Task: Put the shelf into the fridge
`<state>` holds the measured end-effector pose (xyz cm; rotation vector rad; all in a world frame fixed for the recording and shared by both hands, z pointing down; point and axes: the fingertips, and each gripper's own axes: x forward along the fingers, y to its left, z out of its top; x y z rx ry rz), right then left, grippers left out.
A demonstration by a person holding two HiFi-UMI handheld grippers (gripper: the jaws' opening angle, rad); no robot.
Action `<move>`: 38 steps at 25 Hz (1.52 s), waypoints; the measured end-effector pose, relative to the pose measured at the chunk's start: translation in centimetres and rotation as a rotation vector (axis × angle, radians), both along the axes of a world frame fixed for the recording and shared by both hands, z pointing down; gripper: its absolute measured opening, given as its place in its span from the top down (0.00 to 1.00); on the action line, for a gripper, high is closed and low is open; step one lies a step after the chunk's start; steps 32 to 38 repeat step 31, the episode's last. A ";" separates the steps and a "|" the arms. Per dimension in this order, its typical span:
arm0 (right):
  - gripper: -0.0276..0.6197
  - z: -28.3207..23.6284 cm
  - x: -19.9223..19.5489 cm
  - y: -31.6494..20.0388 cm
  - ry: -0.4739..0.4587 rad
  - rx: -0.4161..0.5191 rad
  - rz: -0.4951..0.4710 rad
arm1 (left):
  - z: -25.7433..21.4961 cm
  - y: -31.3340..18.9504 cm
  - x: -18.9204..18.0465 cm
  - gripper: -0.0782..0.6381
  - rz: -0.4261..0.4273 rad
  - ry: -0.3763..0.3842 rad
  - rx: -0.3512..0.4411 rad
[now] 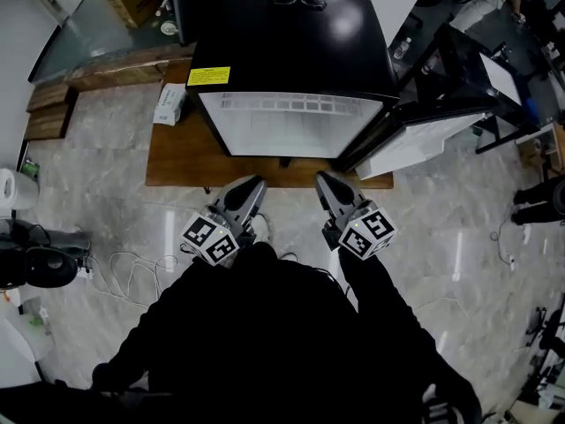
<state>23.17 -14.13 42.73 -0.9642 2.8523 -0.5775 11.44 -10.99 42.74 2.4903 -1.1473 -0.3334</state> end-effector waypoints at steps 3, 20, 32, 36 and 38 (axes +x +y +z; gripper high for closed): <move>0.95 -1.7 -1.1 3.7 0.061 0.109 -0.083 | -0.7 2.7 1.9 0.88 0.018 -0.123 0.046; 0.95 -3.5 -1.6 12.2 0.081 0.238 -0.152 | -2.3 9.2 4.5 0.88 0.043 -0.207 0.093; 0.95 -1.8 -2.9 12.5 0.052 0.182 -0.135 | -1.5 9.5 3.1 0.88 0.038 -0.219 0.082; 0.95 -1.8 -2.9 12.5 0.052 0.182 -0.135 | -1.5 9.5 3.1 0.88 0.038 -0.219 0.082; 0.95 -1.8 -2.9 12.5 0.052 0.182 -0.135 | -1.5 9.5 3.1 0.88 0.038 -0.219 0.082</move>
